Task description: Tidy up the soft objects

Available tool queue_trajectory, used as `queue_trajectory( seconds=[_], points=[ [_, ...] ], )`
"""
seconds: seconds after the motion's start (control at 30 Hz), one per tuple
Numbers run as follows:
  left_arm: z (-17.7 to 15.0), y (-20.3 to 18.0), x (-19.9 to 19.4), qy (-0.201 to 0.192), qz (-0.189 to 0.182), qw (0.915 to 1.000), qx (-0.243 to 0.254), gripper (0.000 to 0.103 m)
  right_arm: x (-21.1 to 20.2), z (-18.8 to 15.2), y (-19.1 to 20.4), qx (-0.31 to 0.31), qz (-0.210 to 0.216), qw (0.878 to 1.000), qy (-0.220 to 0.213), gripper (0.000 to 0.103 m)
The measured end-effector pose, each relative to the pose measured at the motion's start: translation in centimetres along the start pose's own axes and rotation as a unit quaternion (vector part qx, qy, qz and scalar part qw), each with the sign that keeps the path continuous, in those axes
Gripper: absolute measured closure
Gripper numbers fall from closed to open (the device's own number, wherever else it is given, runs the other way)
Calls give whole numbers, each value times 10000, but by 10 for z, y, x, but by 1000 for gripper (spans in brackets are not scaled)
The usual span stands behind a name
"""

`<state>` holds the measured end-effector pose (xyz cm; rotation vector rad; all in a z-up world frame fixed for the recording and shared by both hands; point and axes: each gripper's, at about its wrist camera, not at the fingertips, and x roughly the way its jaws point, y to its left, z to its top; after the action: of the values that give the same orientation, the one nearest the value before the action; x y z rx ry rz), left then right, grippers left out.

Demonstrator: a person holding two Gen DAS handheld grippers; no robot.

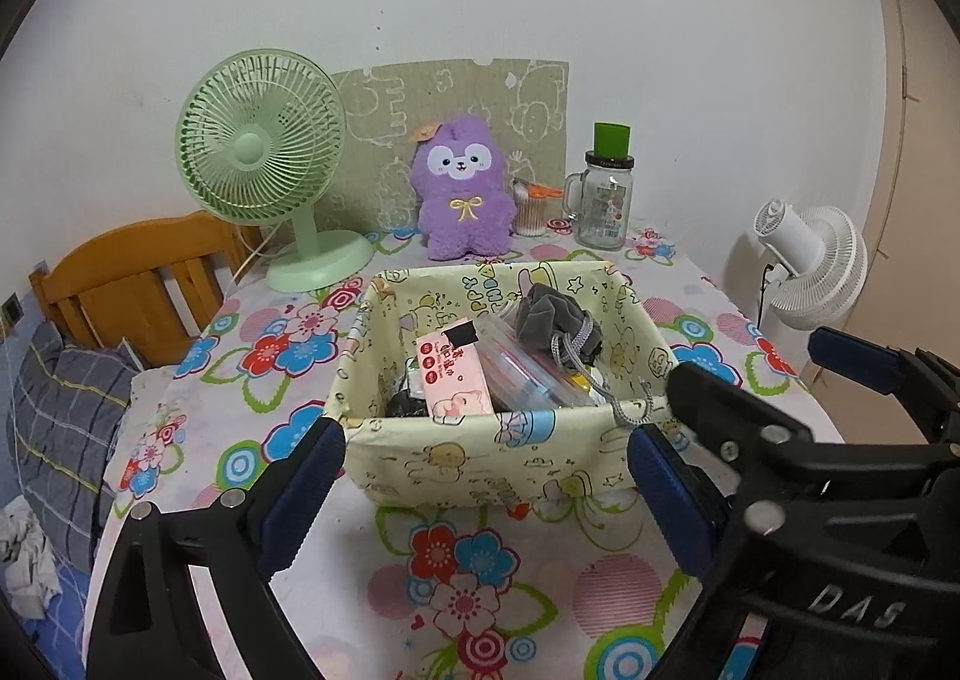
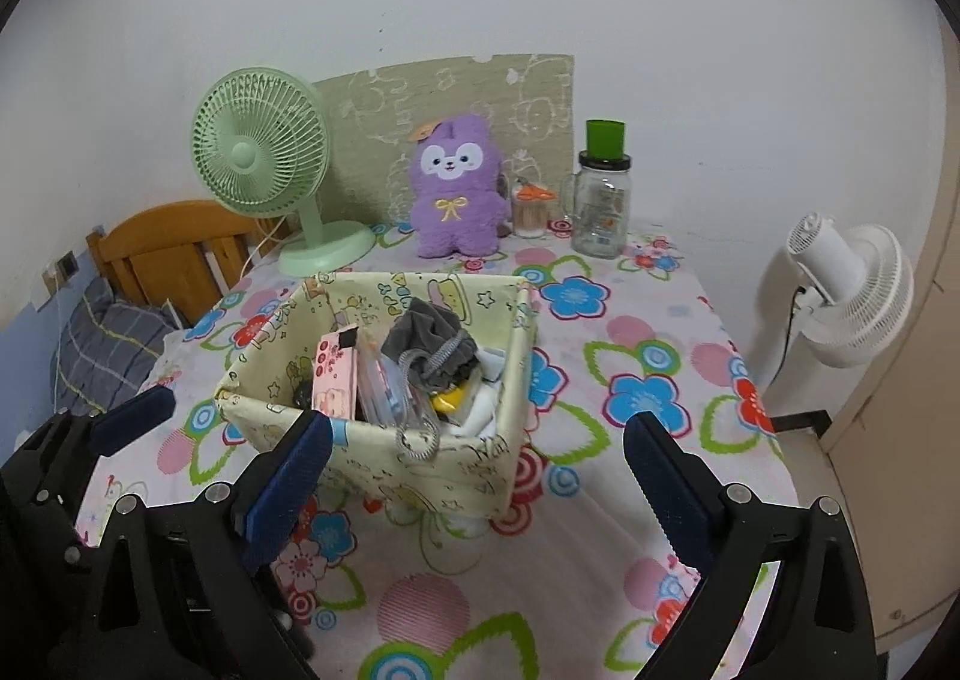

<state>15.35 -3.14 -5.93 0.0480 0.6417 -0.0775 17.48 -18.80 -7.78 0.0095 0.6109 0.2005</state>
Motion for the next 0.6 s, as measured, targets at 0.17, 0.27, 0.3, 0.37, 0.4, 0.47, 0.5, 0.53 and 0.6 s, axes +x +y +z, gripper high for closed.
queue_trajectory(
  seconds=[0.17, 0.27, 0.3, 0.37, 0.4, 0.47, 0.5, 0.53, 0.6],
  points=[
    [-5, 2, -16, -69, -19, 10000, -67, 6, -19, -6, -4, 93, -50, 9999, -62, 4],
    [-9, 4, -27, -115, -66, 9998, -121, 6, -32, -10, -6, 103, -137, 9998, -111, 4],
    [-10, 5, -32, -137, -80, 9998, -137, 6, -37, -12, -6, 120, -163, 9997, -120, 4],
    [-13, 7, -40, -172, -78, 9997, -137, 5, -47, -15, -6, 130, -219, 9995, -171, 4],
    [-15, 8, -45, -202, -42, 9997, -130, 5, -52, -17, -5, 136, -248, 9994, -201, 4],
    [-16, 10, -55, -278, -5, 9996, -105, 5, -63, -20, -6, 174, -290, 9991, -266, 4],
    [-17, 11, -62, -323, 22, 9994, -90, 4, -66, -21, -6, 198, -297, 9990, -275, 4],
    [-18, 11, -66, -366, 51, 9993, -76, 3, -71, -21, -7, 235, -300, 9989, -282, 4],
    [-20, 11, -79, -513, 154, 9986, -10, 2, -80, -23, -7, 274, -322, 9986, -308, 4]
  ],
)
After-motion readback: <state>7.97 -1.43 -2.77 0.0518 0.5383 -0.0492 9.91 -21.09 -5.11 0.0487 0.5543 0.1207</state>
